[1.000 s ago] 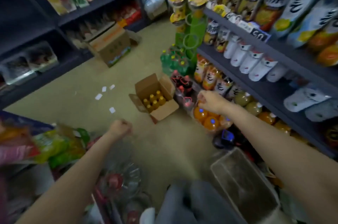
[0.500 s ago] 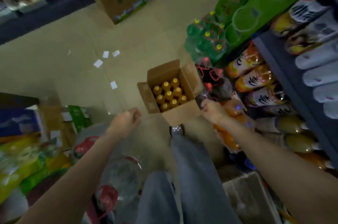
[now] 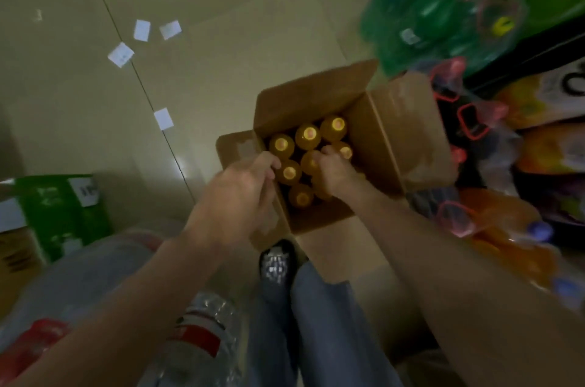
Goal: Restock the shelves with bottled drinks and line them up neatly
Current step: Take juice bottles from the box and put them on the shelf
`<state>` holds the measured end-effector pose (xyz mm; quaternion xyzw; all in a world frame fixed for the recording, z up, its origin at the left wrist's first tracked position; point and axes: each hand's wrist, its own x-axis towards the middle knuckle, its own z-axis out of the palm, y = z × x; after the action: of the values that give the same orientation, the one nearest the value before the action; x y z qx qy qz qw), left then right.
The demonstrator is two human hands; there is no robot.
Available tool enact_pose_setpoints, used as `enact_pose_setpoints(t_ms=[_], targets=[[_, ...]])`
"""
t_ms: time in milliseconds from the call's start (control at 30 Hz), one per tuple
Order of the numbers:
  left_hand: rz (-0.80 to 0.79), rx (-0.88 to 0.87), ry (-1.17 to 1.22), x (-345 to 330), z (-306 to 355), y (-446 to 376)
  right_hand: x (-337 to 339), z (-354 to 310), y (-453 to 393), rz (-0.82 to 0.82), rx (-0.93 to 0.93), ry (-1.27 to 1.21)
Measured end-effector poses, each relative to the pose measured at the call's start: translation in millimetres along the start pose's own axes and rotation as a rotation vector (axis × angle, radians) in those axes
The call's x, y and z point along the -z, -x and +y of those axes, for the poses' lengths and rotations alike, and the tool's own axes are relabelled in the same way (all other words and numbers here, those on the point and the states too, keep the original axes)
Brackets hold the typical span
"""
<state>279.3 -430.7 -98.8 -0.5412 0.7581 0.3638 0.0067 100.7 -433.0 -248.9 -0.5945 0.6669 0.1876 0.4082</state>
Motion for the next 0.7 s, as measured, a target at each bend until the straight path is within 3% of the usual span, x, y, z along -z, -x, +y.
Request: enact_pose_setpoints(t_ms=[167, 267, 400, 533, 633, 700], targets=[[0.055, -0.012, 0.025, -27.9, -24.4, -18.1, -34.1, 4.8, -39.2, 0.105, -0.031, 0.108], [0.02, -0.01, 0.009, -36.6, -23.3, -18.7, -22.1, 2.2, -25.2, 0.18, -0.014, 0.033], [-0.085, -0.013, 0.026, -33.6, -9.4, -15.8, 21.5, -2.4, 46.4, 0.305, 0.047, -0.137], [-0.304, -0.014, 0.071, -21.7, 12.6, -23.6, 93.5, -3.0, 140.1, 0.463, 0.207, -0.33], [-0.247, -0.085, 0.25, -20.6, 32.5, -29.6, 135.5, -10.4, 176.3, 0.5, 0.388, -0.497], [-0.136, 0.022, 0.385, -23.2, 45.4, -26.7, 144.8, -11.4, 176.5, 0.497, 0.453, -0.668]])
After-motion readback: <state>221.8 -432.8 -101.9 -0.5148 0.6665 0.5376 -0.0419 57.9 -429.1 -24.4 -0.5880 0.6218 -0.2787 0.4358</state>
